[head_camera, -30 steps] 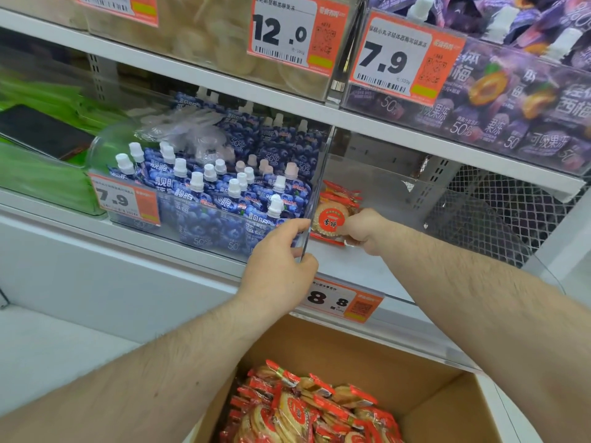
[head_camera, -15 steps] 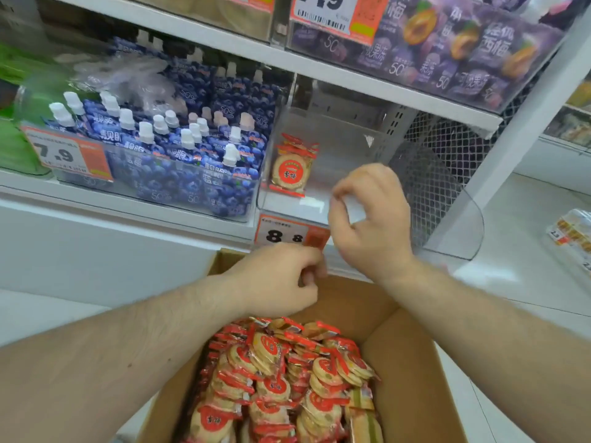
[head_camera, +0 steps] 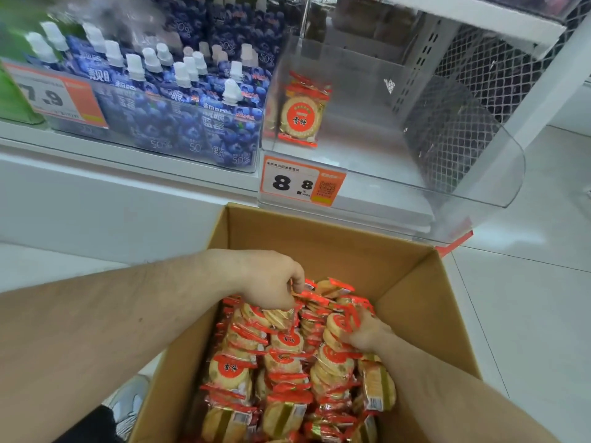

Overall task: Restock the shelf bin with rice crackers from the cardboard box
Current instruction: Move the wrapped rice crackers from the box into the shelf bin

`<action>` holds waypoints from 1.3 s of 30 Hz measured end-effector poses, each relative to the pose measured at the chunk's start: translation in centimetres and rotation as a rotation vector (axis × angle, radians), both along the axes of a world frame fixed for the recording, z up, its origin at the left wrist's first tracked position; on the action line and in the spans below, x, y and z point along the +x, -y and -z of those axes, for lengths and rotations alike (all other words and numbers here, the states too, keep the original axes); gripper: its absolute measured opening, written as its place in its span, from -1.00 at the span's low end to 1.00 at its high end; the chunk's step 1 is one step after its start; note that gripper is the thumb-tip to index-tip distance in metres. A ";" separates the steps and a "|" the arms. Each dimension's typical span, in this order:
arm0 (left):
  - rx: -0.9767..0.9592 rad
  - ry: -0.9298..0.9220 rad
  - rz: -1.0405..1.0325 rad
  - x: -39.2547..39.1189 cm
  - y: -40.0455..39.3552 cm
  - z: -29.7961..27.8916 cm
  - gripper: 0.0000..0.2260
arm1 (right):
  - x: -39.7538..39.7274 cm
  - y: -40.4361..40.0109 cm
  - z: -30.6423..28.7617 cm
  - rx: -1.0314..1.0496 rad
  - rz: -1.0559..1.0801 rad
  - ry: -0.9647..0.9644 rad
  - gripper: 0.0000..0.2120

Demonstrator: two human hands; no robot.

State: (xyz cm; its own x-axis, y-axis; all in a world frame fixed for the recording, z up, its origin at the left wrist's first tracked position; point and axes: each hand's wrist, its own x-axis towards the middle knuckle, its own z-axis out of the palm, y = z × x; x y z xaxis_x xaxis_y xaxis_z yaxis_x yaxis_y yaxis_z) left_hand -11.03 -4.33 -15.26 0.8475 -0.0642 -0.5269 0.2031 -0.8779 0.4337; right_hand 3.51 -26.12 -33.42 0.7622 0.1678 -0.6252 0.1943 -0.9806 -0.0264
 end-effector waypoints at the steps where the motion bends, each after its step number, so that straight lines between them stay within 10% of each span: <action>1: 0.010 -0.009 0.002 -0.1 -0.1 0.1 -0.69 | -0.2 0.3 0.3 0.019 -0.013 0.007 -0.04; 9: -0.022 -0.014 -0.057 0.0 -0.1 0.2 -0.65 | -2.8 0.0 -3.4 0.002 -0.340 0.334 -0.87; 12: -0.072 -0.024 -0.127 -0.2 0.2 0.3 -0.45 | -3.7 -2.0 -7.2 0.183 -0.275 0.419 -0.83; 17: -0.116 -0.032 -0.197 -0.6 1.0 0.8 0.02 | -6.8 -7.0 -14.3 0.783 0.190 0.037 -0.89; 22: -0.340 0.166 -0.473 -0.4 0.8 0.8 -0.34 | -6.7 -8.6 -16.3 1.174 0.291 -0.380 -0.74; 27: -0.716 0.010 -0.677 -1.0 -1.3 0.6 -0.44 | -0.6 -5.2 -9.0 0.717 0.244 0.061 -0.78; 33: -0.955 -0.102 -0.793 -1.3 -1.8 0.5 -0.45 | 1.3 1.0 1.1 -0.054 -0.058 -0.064 -0.29; 39: -1.021 -0.082 -0.907 -1.0 -1.5 -0.3 -0.76 | -1.1 1.0 -0.8 -0.053 -0.330 0.063 -0.84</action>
